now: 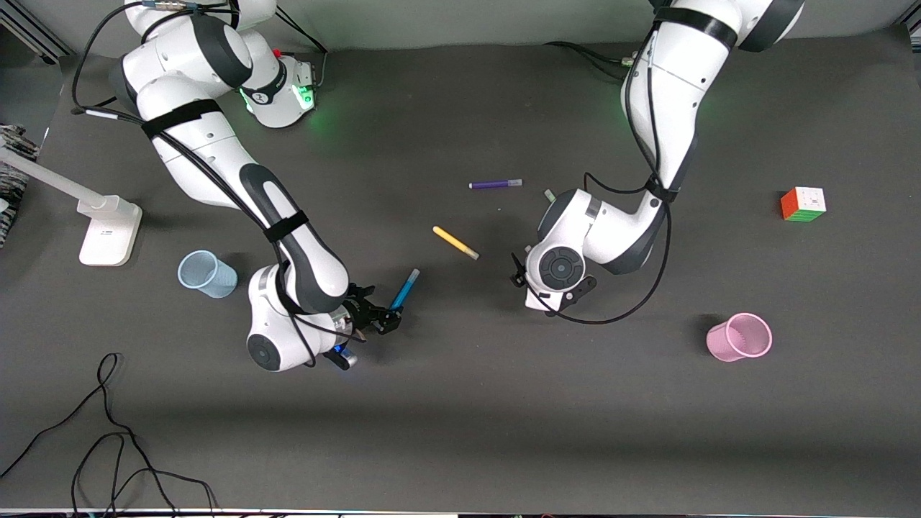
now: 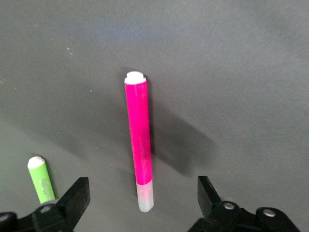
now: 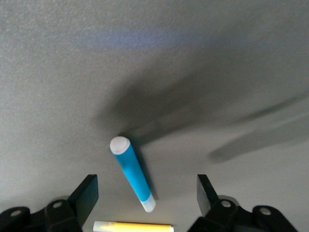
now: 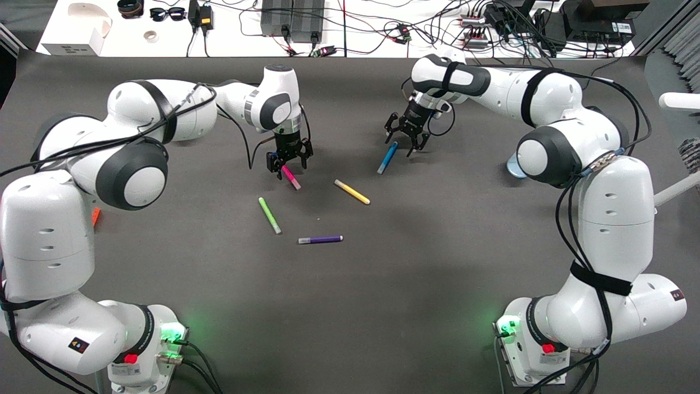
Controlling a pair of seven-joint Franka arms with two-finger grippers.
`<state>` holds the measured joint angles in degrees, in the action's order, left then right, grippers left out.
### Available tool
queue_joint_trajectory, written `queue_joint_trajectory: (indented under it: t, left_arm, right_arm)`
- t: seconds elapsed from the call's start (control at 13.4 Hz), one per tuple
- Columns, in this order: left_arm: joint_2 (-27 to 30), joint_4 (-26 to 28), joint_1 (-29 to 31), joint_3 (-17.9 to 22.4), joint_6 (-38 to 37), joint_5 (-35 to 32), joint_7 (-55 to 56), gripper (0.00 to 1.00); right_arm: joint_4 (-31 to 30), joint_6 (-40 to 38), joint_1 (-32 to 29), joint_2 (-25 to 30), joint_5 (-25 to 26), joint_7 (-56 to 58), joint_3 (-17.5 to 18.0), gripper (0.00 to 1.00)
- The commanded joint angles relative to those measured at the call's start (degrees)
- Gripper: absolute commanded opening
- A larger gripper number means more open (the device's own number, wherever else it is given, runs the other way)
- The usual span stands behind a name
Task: Place pink and blue markers in matching cups
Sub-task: 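Lower the right gripper onto the blue marker while the left gripper descends to pink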
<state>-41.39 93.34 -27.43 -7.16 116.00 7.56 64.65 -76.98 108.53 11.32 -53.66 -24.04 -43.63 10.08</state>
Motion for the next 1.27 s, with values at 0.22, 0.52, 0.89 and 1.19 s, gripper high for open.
queue_joint_trajectory:
  t: [0.22, 0.52, 0.89, 1.19]
  left_arm:
    - [0.35, 1.76, -1.05, -0.13, 0.72, 0.70, 1.00, 0.83]
    - [0.35, 1.76, -0.26, -0.83, 0.64, 1.75, 0.65, 0.24]
    - [1.13, 1.15, 0.09, -0.66, -0.76, 1.94, 0.56, 0.00]
    - [4.39, -8.48, 4.04, -0.05, -16.62, 1.32, -4.78, 0.00]
  right_arm:
    - [1.48, 2.73, 0.37, -1.27, -1.45, -0.93, 0.64, 0.68]
    - [1.39, 2.91, 0.45, -1.36, -1.54, -0.66, 0.73, 0.49]
    - [1.30, 3.35, 0.37, -1.53, -1.54, -0.58, 0.73, 0.26]
    - [1.21, 3.26, 0.28, -1.53, -1.45, -0.49, 0.73, 0.06]
